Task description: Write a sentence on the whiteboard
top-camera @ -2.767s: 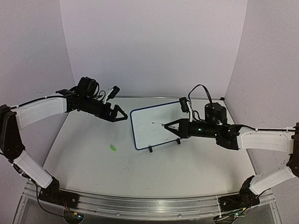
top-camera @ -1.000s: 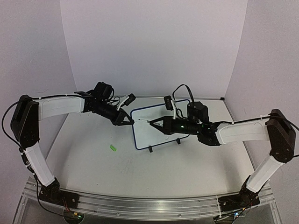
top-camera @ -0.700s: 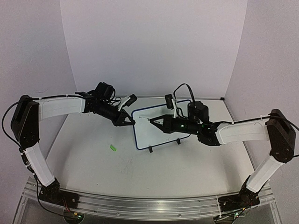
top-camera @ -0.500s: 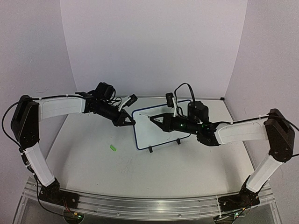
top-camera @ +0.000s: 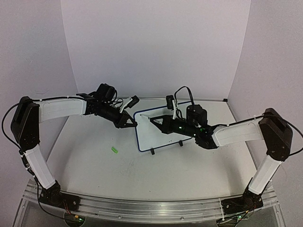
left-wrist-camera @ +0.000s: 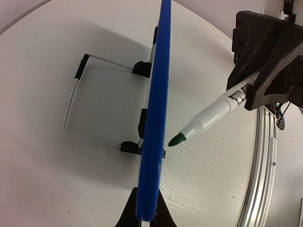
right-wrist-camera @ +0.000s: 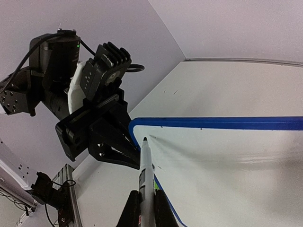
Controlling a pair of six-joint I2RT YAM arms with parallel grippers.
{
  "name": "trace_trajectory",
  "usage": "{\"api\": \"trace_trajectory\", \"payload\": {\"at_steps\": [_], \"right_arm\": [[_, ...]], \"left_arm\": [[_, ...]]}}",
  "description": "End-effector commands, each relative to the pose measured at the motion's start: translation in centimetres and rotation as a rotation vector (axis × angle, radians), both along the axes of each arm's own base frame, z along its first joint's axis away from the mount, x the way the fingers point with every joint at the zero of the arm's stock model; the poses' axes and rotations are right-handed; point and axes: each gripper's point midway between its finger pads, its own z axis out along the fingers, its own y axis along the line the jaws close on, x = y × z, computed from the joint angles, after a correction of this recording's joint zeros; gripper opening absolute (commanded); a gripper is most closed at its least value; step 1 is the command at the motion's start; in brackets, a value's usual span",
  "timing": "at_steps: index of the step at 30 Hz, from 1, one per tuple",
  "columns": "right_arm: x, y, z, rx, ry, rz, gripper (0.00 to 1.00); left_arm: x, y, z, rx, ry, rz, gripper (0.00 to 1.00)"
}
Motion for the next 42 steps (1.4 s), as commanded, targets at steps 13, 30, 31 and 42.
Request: {"api": "trace_trajectory", "payload": {"at_steps": [13,30,31,42], "right_arm": [[1.1,0.9,2.1,0.064,-0.063,-0.022,0.0],[0.8,1.4,0.3,0.036,-0.026,0.011,0.0],[0.8,1.4,0.3,0.035,-0.026,0.014,0.0],[0.8,-0.6,0.3,0.018,-0.041,-0.073,0.0]], "left_arm": [[-0.3,0.4,-0.1,0.027,-0.031,0.002,0.0],[-0.2,0.4,0.0,0.028,-0.033,0.002,0.0],[-0.2,0.4,0.0,0.028,-0.033,0.002,0.0],[-0.2,0.4,-0.1,0.028,-0.032,0.002,0.0]]}}
